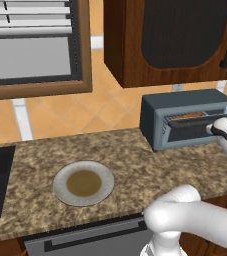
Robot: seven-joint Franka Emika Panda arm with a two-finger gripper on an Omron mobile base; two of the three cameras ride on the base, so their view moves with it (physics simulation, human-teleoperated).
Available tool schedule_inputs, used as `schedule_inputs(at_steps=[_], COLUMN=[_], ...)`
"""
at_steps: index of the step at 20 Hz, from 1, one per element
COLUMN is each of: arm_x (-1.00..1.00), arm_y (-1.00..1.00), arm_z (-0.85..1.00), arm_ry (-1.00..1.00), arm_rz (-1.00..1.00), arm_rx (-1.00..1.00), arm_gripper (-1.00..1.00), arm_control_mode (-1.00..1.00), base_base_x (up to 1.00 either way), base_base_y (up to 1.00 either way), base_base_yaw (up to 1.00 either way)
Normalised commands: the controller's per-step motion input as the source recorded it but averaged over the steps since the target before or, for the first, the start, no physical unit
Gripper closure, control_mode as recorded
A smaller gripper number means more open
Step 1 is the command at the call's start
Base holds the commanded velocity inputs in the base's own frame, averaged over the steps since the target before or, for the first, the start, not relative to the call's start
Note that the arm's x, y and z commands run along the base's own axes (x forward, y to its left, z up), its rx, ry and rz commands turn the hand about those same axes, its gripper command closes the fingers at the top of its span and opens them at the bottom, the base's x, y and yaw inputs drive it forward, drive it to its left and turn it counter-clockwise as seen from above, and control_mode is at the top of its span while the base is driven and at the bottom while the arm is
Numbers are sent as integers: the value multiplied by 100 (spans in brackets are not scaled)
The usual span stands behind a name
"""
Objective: Pick up the kebab skewer and baguette bread, and place them inside the toaster oven. Close the toaster oven door and start by setting the timer.
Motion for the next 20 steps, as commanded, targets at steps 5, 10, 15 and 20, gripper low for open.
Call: schedule_inputs(at_steps=[5, 10, 15, 20], arm_x=[25, 27, 33, 30], arm_y=[0, 0, 0, 0], arm_z=[12, 1, 0, 0], arm_ry=[6, 1, 0, 0], arm_rz=[0, 0, 0, 1], arm_rx=[0, 0, 0, 0], arm_gripper=[-100, -100, -100, -100], arm_control_mode=[-100, -100, -100, -100], base_base_x=[0, 0, 0, 0], base_base_y=[0, 0, 0, 0], base_base_yaw=[0, 0, 0, 0])
